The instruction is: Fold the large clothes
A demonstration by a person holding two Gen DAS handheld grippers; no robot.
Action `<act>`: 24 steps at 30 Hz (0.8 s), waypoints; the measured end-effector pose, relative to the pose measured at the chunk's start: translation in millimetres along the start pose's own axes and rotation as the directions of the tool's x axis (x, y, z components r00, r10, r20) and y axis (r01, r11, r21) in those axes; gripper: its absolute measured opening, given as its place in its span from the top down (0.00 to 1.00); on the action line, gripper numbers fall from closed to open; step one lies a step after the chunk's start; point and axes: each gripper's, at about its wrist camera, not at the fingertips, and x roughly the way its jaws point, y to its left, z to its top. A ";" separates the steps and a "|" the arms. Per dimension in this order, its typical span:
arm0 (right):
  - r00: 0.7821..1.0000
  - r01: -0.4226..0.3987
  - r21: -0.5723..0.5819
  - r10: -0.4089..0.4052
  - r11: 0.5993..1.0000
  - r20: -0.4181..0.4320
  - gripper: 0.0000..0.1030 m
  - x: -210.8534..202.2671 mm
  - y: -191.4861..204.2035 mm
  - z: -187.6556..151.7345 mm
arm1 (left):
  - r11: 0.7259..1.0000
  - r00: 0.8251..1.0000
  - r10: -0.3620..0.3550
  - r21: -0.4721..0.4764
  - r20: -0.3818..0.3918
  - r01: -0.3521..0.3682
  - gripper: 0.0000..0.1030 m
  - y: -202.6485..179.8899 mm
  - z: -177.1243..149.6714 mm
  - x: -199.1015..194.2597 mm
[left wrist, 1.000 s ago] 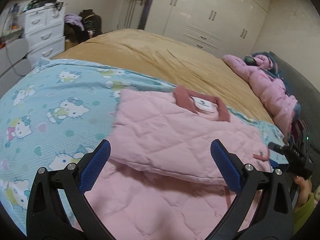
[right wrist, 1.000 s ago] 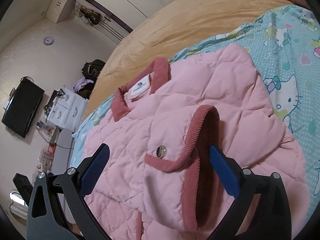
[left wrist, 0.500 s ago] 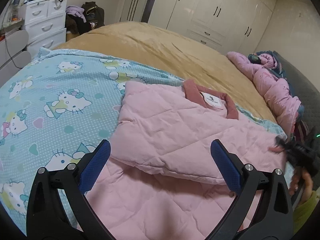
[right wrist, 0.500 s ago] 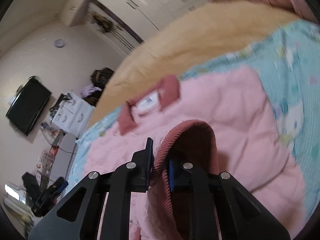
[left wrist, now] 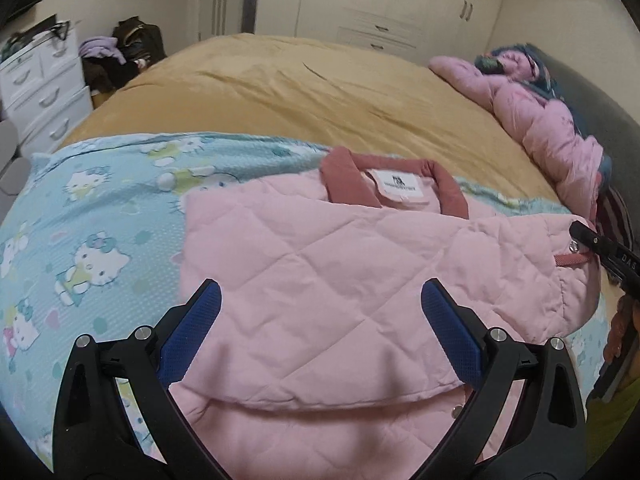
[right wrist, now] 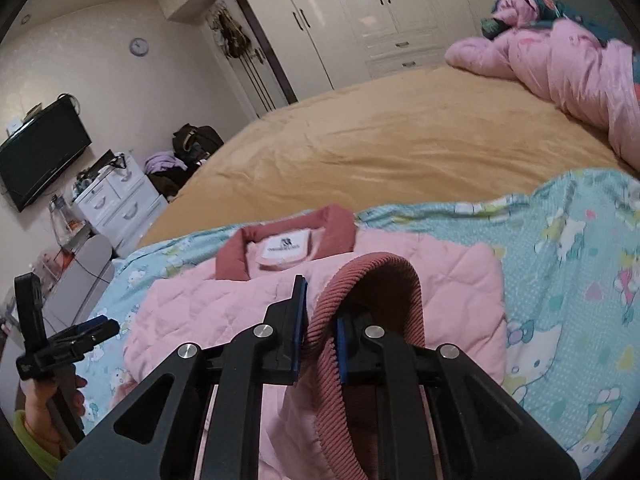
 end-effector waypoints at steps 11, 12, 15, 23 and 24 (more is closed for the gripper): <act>0.997 0.053 0.041 -0.051 0.998 -0.051 0.88 15.2 -9.6 -13.2 | 0.997 0.996 -0.034 0.063 -0.078 0.039 0.11 -17.5 -6.3 35.5; 0.997 0.062 0.045 -0.060 0.997 -0.057 0.87 16.8 -8.0 -14.2 | 0.997 0.995 -0.035 0.059 -0.091 0.041 0.13 -16.5 -7.3 39.7; 0.995 0.077 0.063 -0.072 0.995 -0.065 0.80 19.3 -8.4 -14.4 | 0.998 0.992 -0.037 0.051 -0.118 0.043 0.17 -14.2 -9.7 50.5; 0.986 0.166 0.086 -0.168 0.982 0.006 0.43 -2.1 2.2 -25.0 | 0.997 0.987 -0.026 0.061 -0.161 0.037 0.18 -10.3 -19.2 70.5; 0.987 0.160 0.057 -0.161 0.985 0.006 0.43 -0.4 12.9 -26.9 | 0.997 0.986 -0.024 0.063 -0.162 0.035 0.18 -10.1 -21.4 73.2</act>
